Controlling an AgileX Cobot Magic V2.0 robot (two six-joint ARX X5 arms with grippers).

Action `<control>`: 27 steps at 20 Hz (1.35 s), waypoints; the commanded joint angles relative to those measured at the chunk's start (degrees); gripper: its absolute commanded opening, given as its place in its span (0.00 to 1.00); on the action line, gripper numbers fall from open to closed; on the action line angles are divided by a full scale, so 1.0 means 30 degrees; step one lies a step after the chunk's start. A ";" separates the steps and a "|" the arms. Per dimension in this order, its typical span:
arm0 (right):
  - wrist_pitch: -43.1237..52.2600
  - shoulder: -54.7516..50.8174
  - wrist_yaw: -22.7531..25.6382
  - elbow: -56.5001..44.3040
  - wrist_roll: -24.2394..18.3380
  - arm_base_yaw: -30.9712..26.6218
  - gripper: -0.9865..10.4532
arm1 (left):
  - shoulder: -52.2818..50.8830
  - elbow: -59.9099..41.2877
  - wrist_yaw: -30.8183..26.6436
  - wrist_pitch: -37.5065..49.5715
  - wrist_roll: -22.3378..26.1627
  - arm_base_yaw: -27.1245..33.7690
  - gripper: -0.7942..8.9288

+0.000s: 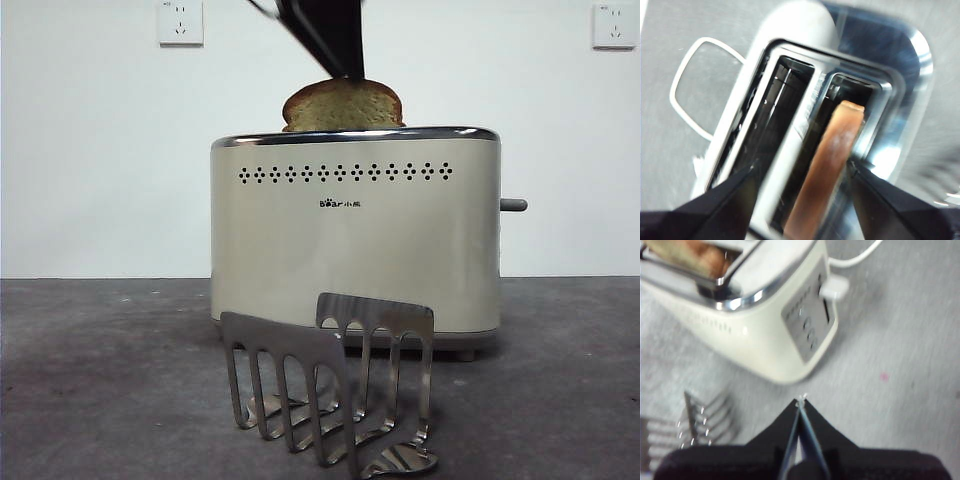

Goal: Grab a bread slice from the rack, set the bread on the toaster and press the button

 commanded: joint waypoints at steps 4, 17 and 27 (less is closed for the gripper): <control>0.3483 0.1683 -0.0262 0.0095 0.3701 0.0007 0.08 | -0.1712 -0.0036 0.0357 -0.3169 -0.8787 -0.0619 0.37; 0.4044 1.0936 -0.4233 0.6120 0.6637 -0.0029 0.08 | -0.6470 -0.0270 0.4029 -0.3184 -1.1562 -0.0954 0.07; 0.4335 1.5110 -0.7657 0.7220 0.6688 -0.1770 0.08 | -1.1402 -0.6572 0.2251 -0.3177 -1.2968 -0.0933 0.07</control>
